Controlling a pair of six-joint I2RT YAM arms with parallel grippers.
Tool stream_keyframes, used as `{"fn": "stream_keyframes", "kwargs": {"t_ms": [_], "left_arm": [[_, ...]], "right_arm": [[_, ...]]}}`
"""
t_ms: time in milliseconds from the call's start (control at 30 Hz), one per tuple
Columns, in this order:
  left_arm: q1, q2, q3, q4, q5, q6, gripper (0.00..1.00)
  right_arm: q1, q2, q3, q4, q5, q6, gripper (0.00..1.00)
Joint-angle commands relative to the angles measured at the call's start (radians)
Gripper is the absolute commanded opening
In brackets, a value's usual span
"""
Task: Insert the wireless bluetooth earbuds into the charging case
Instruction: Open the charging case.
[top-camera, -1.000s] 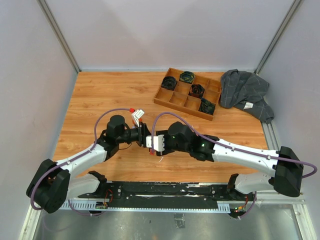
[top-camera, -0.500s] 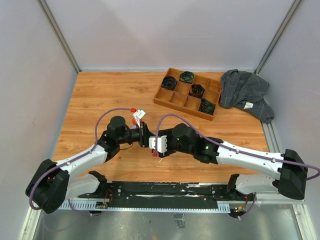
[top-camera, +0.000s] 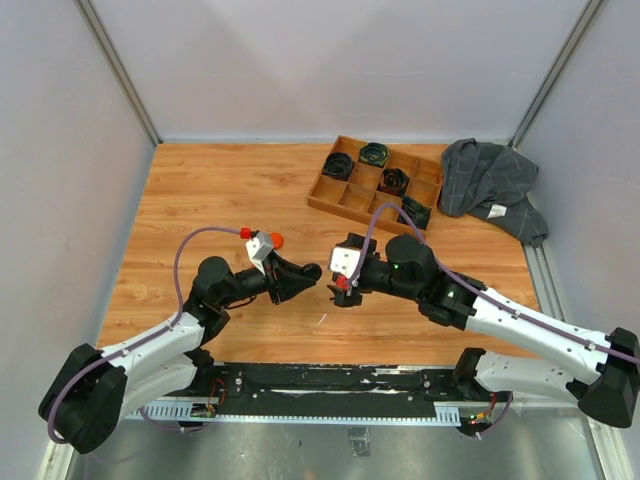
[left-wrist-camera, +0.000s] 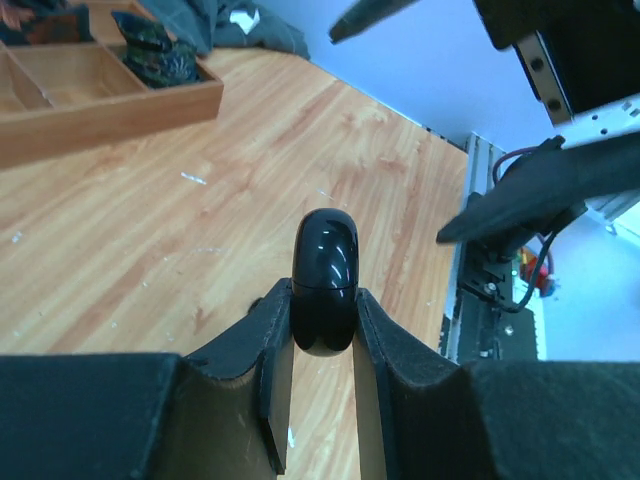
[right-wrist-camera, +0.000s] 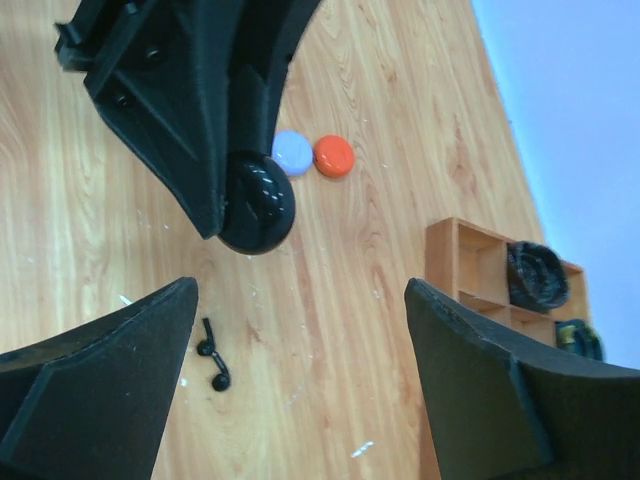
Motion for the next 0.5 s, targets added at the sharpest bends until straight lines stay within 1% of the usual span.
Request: {"fn": "stream_keyframes", "kwargs": {"t_ms": [0,233,367,467], "left_arm": [[-0.004,-0.022,-0.072,0.3,0.003,0.12,0.0],[-0.004,0.022,-0.101,0.49,0.081,0.171,0.0],[-0.004,0.051,-0.13,0.637,0.092,0.178,0.0],[-0.004,0.072,-0.141,0.673,0.098,0.199,0.0]], "right_arm": [[-0.081,-0.029,-0.001,0.054,-0.186,0.181,0.86],[-0.145,0.004,0.002,0.162,-0.352,0.347,0.87],[-0.159,0.034,0.01,0.191,-0.375,0.388,0.87],[-0.167,0.055,0.023,0.193,-0.373,0.402,0.87]]}}
